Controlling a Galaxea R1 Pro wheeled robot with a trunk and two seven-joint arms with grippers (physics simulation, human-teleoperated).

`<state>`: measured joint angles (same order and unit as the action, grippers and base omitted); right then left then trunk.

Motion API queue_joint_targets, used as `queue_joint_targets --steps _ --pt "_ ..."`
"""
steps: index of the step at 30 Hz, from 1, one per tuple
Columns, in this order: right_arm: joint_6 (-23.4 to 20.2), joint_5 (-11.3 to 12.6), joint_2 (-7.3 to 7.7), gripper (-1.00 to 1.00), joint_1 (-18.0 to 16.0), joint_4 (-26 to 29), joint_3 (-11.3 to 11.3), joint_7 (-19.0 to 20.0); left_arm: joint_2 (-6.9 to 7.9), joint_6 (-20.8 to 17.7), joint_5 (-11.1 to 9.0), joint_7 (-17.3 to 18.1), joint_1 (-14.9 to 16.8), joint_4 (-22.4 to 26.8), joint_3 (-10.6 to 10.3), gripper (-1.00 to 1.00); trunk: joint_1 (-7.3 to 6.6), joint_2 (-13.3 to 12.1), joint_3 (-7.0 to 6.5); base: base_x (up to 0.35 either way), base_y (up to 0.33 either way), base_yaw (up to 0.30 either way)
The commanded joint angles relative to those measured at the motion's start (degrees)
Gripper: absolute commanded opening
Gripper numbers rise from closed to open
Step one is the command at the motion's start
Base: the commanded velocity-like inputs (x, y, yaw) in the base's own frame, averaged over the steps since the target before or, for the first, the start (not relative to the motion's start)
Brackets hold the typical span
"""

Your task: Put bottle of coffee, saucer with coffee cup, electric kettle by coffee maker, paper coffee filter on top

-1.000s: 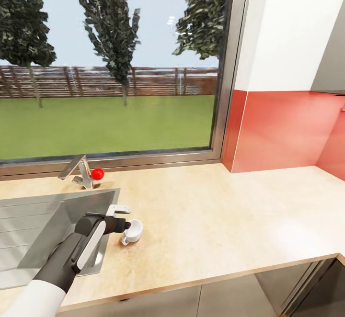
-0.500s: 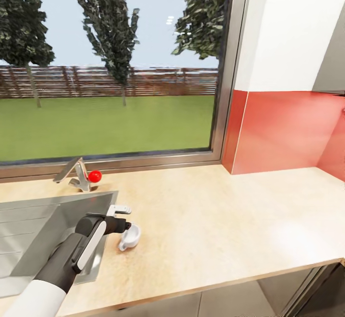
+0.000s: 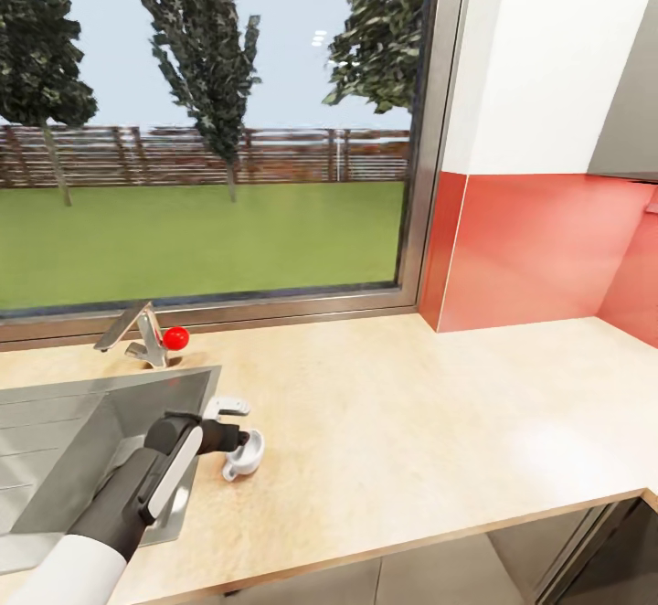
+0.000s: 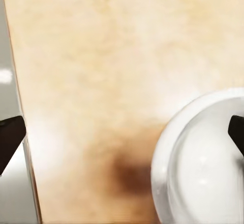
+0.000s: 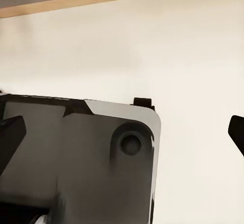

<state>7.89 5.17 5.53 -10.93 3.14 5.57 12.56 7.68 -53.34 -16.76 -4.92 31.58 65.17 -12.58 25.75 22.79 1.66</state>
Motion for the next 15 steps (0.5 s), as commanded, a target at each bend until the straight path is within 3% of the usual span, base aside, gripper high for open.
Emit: queue_joint_targets --steps 1,15 --pt "0.2 0.5 0.02 1.0 -0.1 -0.1 0.5 0.2 0.06 -0.2 -0.6 -0.5 0.1 -0.3 -0.2 1.0 0.04 0.1 0.14 0.0 0.0 0.0" --pt "0.2 0.5 0.01 1.0 -0.1 -0.1 0.5 0.1 -0.06 -0.2 -0.7 -0.4 0.1 -4.4 -0.2 1.0 0.04 0.1 0.14 0.0 0.0 0.0"
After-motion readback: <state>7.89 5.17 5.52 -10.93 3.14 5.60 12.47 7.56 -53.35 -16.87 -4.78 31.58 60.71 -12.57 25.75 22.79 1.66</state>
